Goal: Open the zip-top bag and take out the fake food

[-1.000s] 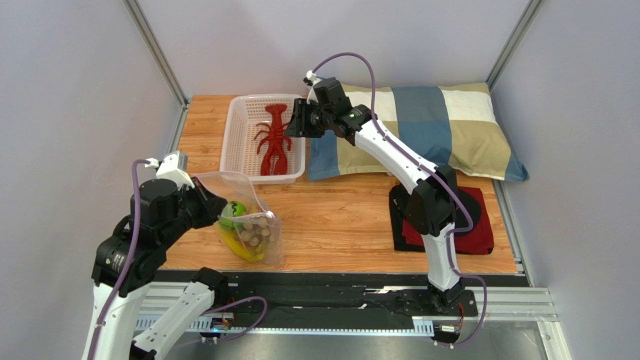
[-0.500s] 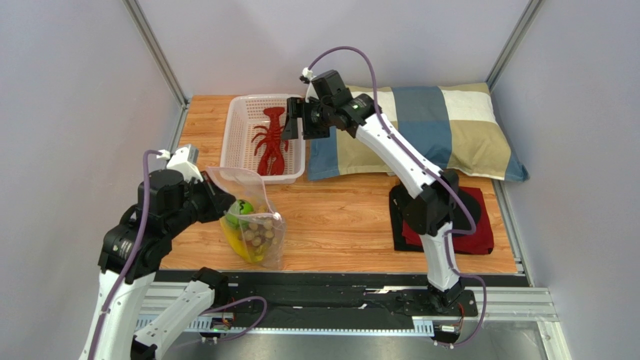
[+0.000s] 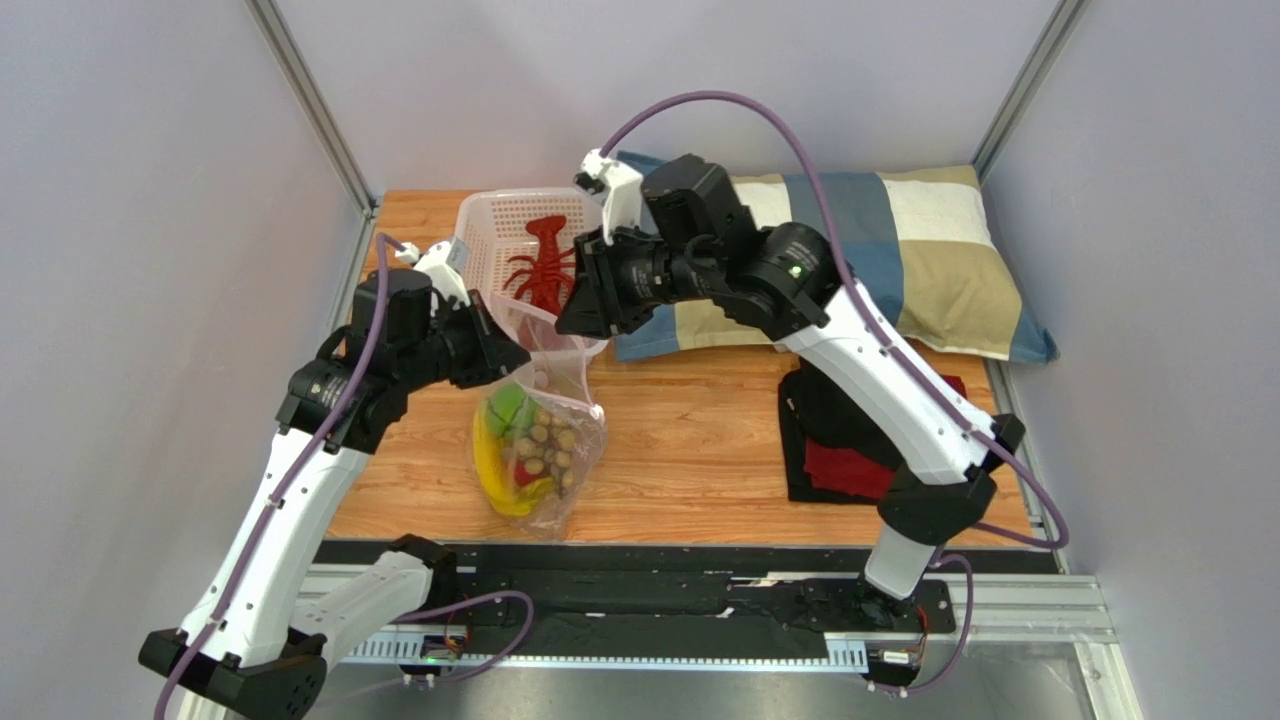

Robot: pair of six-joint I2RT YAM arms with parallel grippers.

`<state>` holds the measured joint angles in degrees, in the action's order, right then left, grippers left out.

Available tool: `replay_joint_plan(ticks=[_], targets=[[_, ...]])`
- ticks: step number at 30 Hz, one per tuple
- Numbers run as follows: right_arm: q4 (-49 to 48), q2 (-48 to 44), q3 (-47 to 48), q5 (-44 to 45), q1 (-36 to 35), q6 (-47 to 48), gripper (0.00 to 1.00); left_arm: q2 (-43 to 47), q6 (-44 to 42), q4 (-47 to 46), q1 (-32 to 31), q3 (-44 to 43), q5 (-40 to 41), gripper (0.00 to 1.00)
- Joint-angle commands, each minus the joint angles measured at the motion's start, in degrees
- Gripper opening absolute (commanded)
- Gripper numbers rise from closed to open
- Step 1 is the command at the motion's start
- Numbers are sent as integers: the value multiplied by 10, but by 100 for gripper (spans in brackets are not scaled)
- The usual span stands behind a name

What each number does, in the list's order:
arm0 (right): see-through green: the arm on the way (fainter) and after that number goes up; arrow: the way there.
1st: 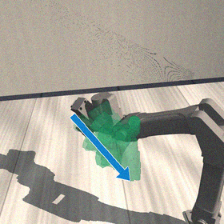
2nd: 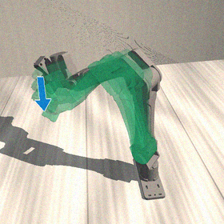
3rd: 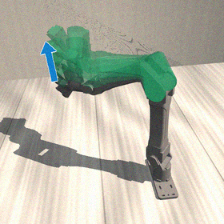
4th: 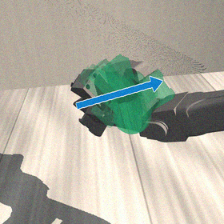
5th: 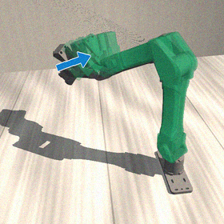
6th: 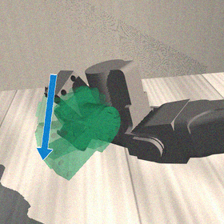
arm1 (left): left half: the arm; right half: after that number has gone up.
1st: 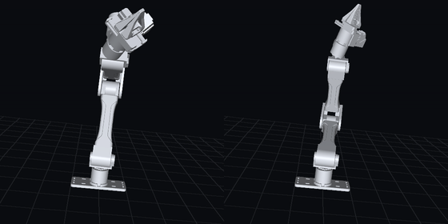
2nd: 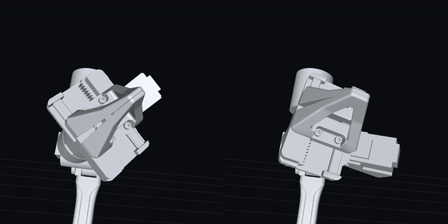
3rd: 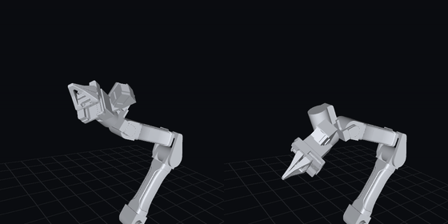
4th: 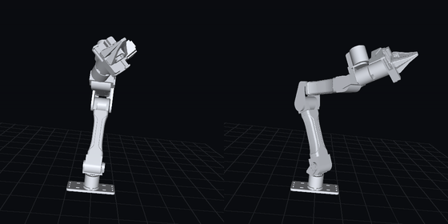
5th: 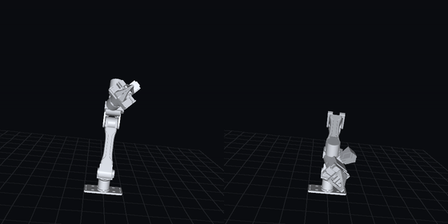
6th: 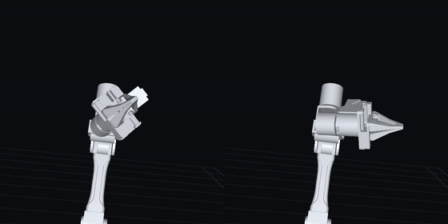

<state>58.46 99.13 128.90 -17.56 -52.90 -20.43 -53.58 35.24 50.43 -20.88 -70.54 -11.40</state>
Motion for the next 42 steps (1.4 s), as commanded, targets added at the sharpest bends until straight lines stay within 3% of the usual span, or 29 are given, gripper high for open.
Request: replay_joint_plan(ticks=[1,11,12,16,19,23,27,35,42], targets=[[25,52,-50,-9,-10,-15,27,7,3,-48,0,-2,-33,0],[-13,97,-134,-15,-15,9,29,-5,22,-79,0,28,-70,0],[-15,99,-145,-12,-15,12,36,-10,20,-79,0,27,-74,0],[-26,105,-187,-17,-15,9,46,-19,22,-86,-1,30,-79,0],[-53,99,-228,-20,-16,2,60,-18,25,-91,0,37,-82,0],[-98,92,-282,-8,-17,-42,69,-17,44,-107,0,53,-93,0],[-187,86,-350,15,-17,-74,70,-14,70,-132,0,76,-105,0],[-260,107,-427,44,-18,-115,69,-10,77,-142,0,113,-107,0],[-316,148,-461,6,-19,-148,63,-6,75,-144,0,143,-112,0]])
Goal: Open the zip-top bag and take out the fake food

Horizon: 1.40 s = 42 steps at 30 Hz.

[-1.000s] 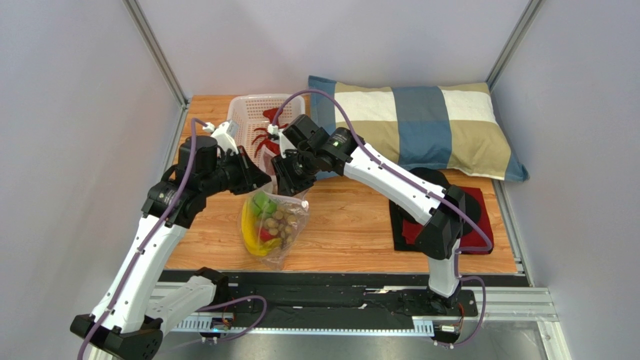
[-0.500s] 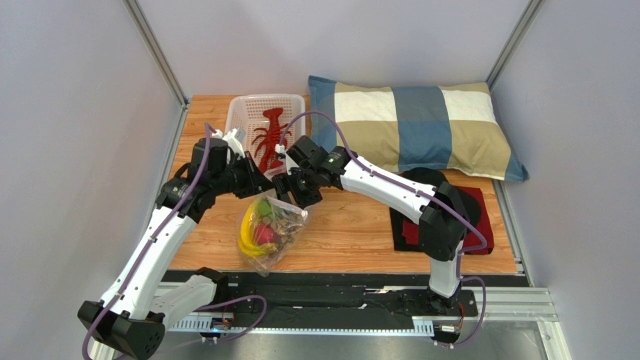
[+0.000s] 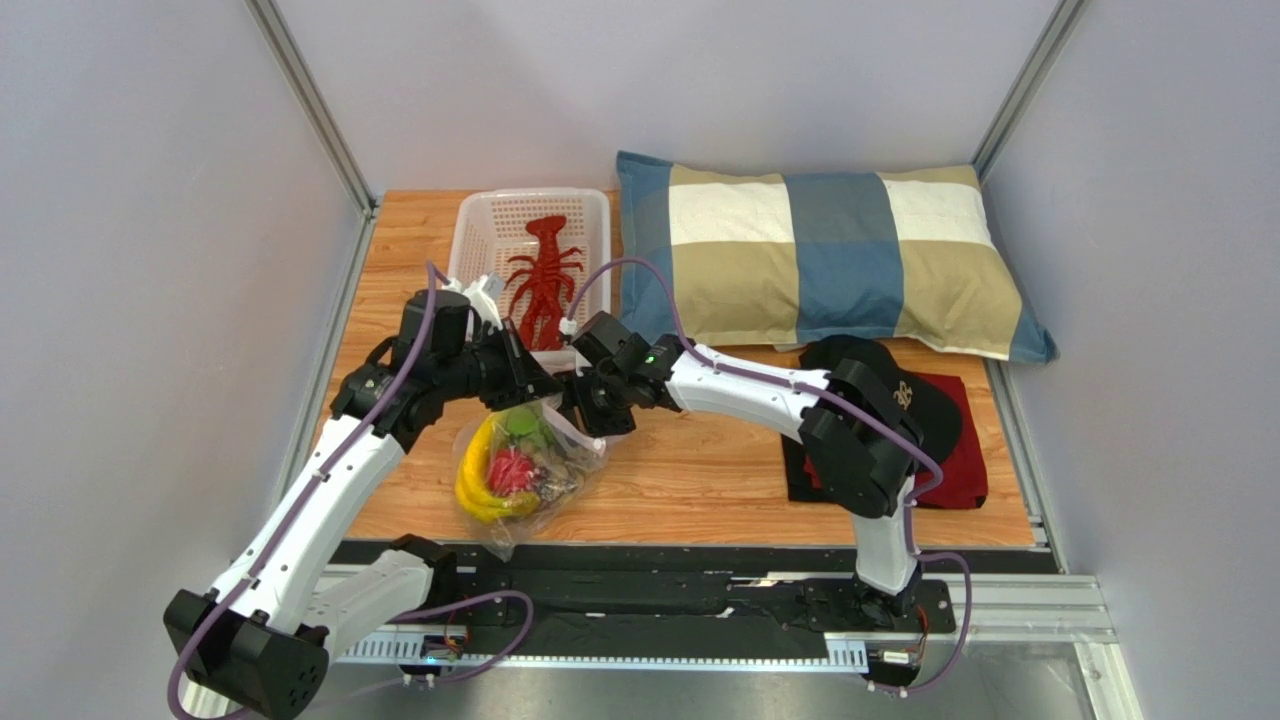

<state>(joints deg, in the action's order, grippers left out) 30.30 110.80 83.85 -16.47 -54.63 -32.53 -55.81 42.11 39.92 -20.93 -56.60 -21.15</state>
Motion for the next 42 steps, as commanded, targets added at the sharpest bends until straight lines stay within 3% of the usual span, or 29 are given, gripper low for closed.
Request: replay_joint_plan(ticks=[1,5,8,12,19,25,29,35,42], targets=[[-34,30,-11,-1,-1,-21,61,18,7,-39,0,10,-14,0],[-22,8,2,7,0,-3,11,31,9,-34,0,24,-5,0],[19,-30,32,6,-1,25,0,39,3,-22,0,25,12,0],[100,-84,93,-8,-3,67,0,42,-9,-8,0,28,31,0],[77,-150,143,-28,-5,76,0,43,-11,-5,0,21,30,0],[102,-169,228,42,-5,119,0,54,-23,18,0,12,40,0],[50,-204,223,131,-5,137,0,67,-12,19,0,25,37,0],[60,-214,254,237,10,135,0,85,-19,43,0,20,49,0],[67,-238,198,232,60,146,0,108,-26,63,0,-6,65,0]])
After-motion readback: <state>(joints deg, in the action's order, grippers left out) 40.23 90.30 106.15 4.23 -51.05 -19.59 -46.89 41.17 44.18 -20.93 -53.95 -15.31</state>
